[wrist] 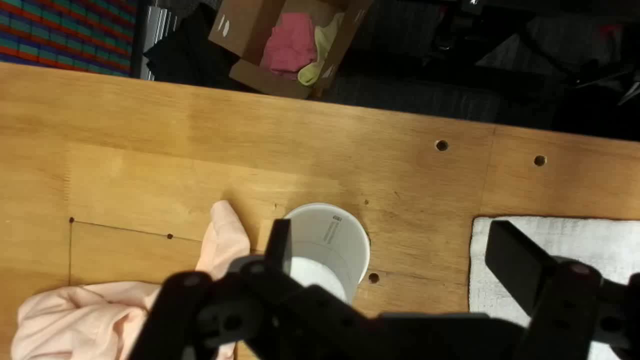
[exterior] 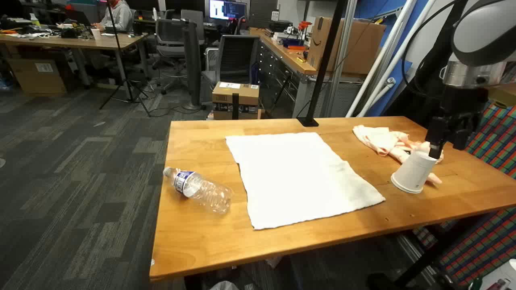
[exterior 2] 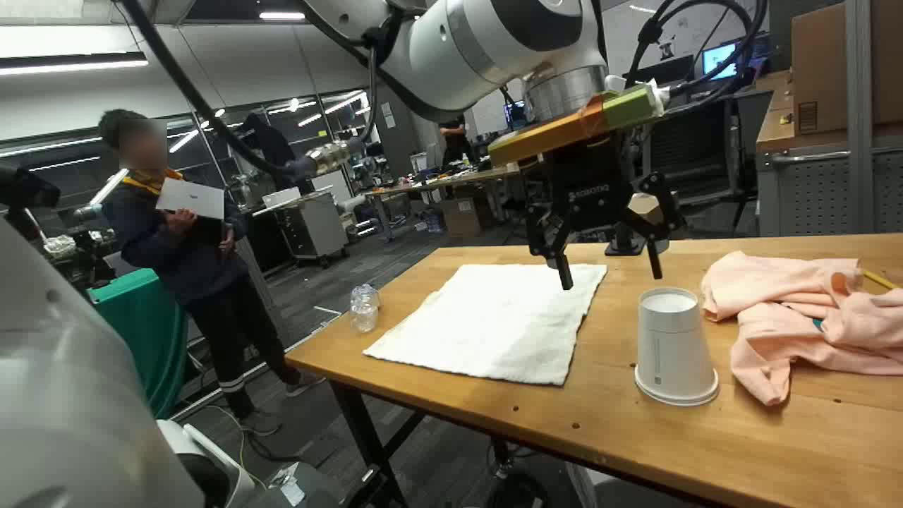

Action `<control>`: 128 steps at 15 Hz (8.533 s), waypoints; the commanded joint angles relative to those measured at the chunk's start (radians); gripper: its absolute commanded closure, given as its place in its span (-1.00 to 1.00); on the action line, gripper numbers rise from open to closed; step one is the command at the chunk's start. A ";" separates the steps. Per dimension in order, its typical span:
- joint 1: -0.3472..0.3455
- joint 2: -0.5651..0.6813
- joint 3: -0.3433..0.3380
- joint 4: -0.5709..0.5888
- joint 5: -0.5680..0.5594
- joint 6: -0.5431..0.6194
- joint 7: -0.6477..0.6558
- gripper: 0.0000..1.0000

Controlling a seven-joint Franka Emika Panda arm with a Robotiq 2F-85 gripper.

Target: Fold the towel

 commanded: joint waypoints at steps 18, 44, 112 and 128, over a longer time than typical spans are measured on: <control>0.010 -0.066 0.002 -0.122 0.118 0.222 -0.002 -1.00; 0.075 0.180 0.113 -0.234 0.086 0.622 0.187 -1.00; 0.350 0.772 0.305 0.957 0.168 -0.128 0.207 0.85; 0.420 1.030 0.295 1.294 0.153 -0.204 0.203 0.81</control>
